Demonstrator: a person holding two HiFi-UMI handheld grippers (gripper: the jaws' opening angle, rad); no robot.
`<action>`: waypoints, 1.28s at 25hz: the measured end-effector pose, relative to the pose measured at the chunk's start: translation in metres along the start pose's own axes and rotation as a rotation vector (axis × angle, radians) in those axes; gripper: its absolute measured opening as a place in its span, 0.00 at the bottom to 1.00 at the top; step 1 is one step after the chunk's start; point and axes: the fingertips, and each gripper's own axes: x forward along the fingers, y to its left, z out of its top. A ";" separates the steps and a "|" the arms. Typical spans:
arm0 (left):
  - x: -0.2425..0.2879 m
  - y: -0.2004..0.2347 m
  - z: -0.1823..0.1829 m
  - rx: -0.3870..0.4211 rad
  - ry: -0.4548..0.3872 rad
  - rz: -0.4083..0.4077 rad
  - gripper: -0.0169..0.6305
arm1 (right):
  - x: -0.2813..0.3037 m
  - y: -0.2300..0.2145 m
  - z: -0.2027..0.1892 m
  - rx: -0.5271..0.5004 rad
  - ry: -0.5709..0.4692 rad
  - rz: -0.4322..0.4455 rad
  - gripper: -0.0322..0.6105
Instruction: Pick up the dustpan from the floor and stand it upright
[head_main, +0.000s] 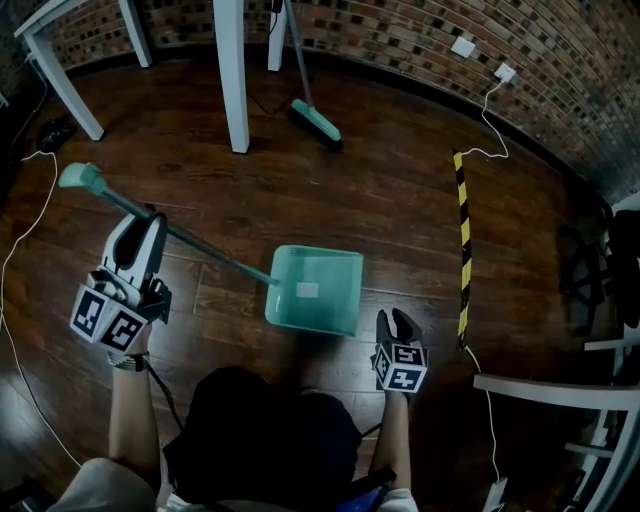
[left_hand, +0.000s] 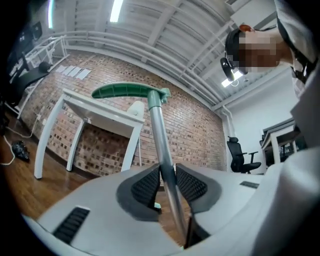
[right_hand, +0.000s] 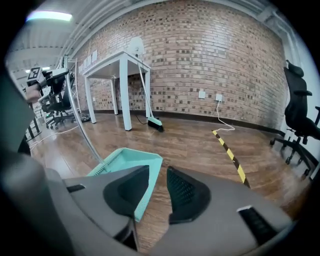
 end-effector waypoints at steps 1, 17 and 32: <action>0.004 -0.011 0.001 0.026 0.003 -0.020 0.18 | -0.002 0.003 0.006 -0.001 -0.019 0.005 0.24; 0.029 -0.130 -0.016 0.297 0.028 -0.272 0.21 | -0.094 0.061 0.164 -0.121 -0.606 0.061 0.13; 0.007 -0.168 0.082 0.272 0.145 -0.273 0.02 | -0.229 0.077 0.295 -0.172 -0.698 0.069 0.04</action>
